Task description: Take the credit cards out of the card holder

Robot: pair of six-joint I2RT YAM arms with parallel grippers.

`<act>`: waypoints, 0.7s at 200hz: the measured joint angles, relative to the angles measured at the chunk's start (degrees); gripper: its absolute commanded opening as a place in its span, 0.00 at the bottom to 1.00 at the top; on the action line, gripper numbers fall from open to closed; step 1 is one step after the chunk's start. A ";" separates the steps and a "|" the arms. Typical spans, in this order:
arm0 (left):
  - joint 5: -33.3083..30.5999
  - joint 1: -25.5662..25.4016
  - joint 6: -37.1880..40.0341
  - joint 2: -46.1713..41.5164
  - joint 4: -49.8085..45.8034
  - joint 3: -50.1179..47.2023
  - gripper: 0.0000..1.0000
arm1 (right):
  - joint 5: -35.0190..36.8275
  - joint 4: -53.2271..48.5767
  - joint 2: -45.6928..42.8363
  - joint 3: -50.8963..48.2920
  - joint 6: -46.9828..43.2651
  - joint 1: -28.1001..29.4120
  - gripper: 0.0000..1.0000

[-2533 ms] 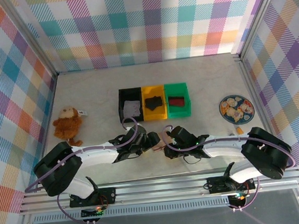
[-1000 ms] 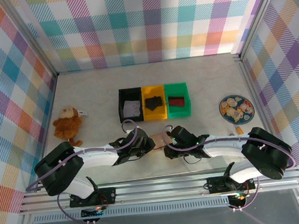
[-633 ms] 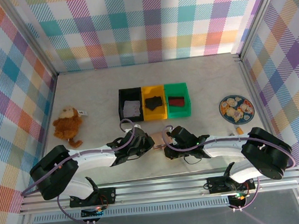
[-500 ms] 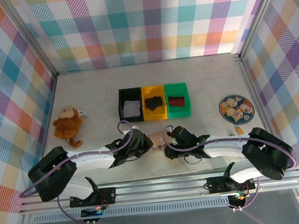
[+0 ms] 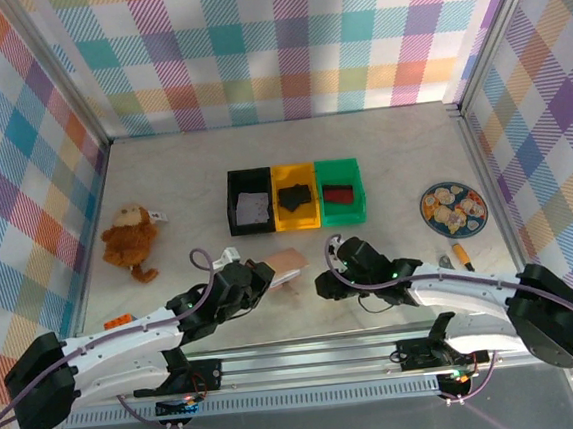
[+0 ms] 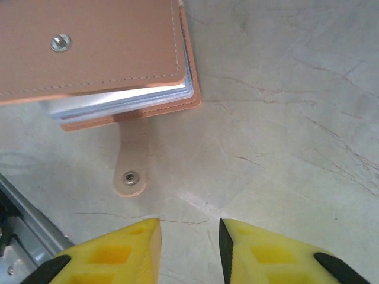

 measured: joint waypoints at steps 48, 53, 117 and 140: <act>-4.61 -4.11 -5.53 -2.36 -4.13 -1.95 0.00 | 1.31 -2.14 -5.53 1.75 9.81 0.09 0.35; -5.27 -4.66 -6.03 -2.67 -4.59 -1.92 0.00 | 1.62 -2.27 -6.21 1.75 11.17 0.28 0.35; -11.28 -9.14 -13.73 -5.22 -6.97 -2.05 0.00 | 5.31 -1.03 -7.65 1.60 25.81 5.79 0.37; -12.70 -10.62 -15.19 -4.94 -7.04 -2.21 0.00 | 5.33 -0.37 -3.67 2.69 28.65 7.45 0.38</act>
